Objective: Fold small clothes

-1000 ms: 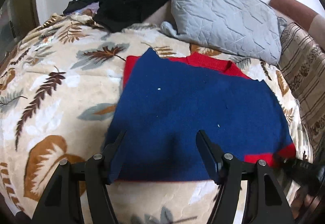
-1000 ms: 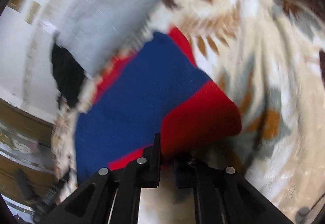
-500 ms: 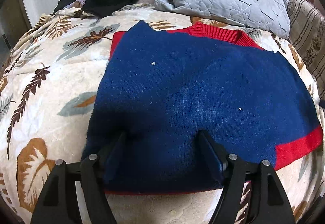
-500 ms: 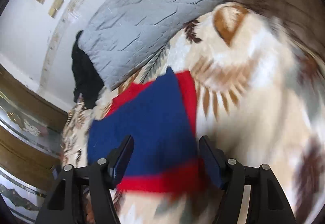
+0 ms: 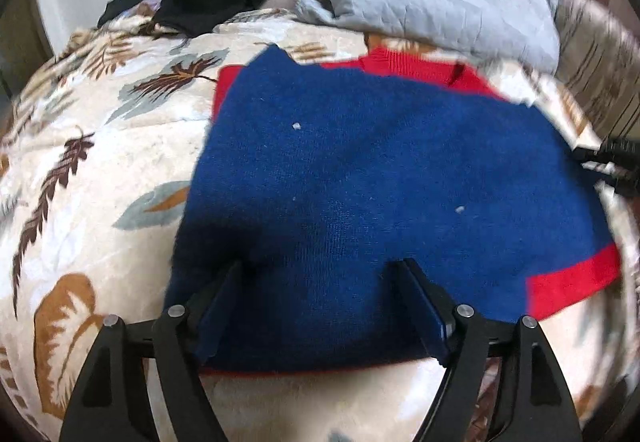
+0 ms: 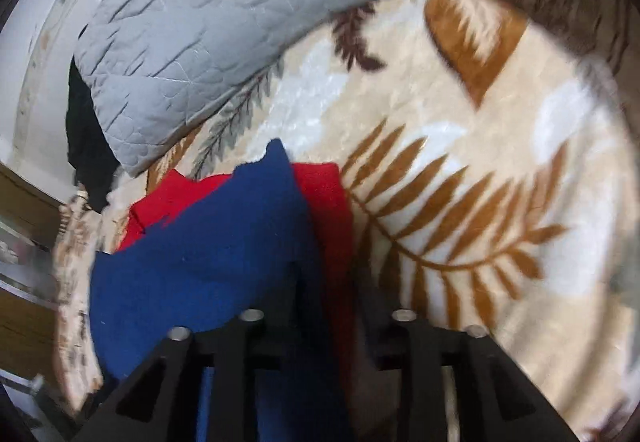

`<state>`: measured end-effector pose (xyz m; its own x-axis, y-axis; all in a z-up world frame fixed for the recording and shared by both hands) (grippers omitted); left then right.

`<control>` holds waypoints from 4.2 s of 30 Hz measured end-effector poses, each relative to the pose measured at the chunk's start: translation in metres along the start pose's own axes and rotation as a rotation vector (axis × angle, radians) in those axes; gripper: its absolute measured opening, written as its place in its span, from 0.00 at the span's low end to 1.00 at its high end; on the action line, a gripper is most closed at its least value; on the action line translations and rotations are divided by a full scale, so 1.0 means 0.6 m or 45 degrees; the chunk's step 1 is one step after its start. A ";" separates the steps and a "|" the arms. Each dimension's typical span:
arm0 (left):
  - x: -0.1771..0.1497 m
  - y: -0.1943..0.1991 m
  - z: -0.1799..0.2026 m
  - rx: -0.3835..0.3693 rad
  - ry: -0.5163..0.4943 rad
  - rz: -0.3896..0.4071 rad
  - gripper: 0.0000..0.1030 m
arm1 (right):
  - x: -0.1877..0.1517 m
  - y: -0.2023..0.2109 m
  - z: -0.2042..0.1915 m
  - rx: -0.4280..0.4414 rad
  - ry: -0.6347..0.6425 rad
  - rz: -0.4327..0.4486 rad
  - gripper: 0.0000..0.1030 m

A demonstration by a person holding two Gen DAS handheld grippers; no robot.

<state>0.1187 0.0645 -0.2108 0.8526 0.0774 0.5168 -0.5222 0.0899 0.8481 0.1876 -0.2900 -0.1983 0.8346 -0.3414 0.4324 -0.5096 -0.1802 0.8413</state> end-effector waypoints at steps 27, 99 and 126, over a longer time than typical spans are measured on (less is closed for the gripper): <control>0.047 -0.018 0.012 0.038 0.041 0.032 0.77 | -0.288 0.047 -0.093 0.565 -0.369 -0.110 0.69; -0.020 0.115 -0.317 -0.199 0.525 0.180 0.85 | -0.285 -0.080 -0.533 -0.109 0.912 0.064 0.14; 0.108 -0.030 -0.101 -0.376 0.319 -0.266 0.24 | -0.347 0.063 -0.458 0.401 0.703 0.274 0.61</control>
<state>0.1823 0.1283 -0.1993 0.9285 0.2627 0.2623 -0.3531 0.4065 0.8427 0.0520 0.0277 -0.1674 0.6492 0.1074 0.7530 -0.6436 -0.4499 0.6192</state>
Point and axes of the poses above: each gripper's, at about its wrist camera, not at the fingertips, and y roughly against the way its jaws point, z to its right, x to its top, the point moved 6 cm from there along -y, roughly the way its jaws point, and after that the axes turned 3 degrees about y, right-handed, at the moved point
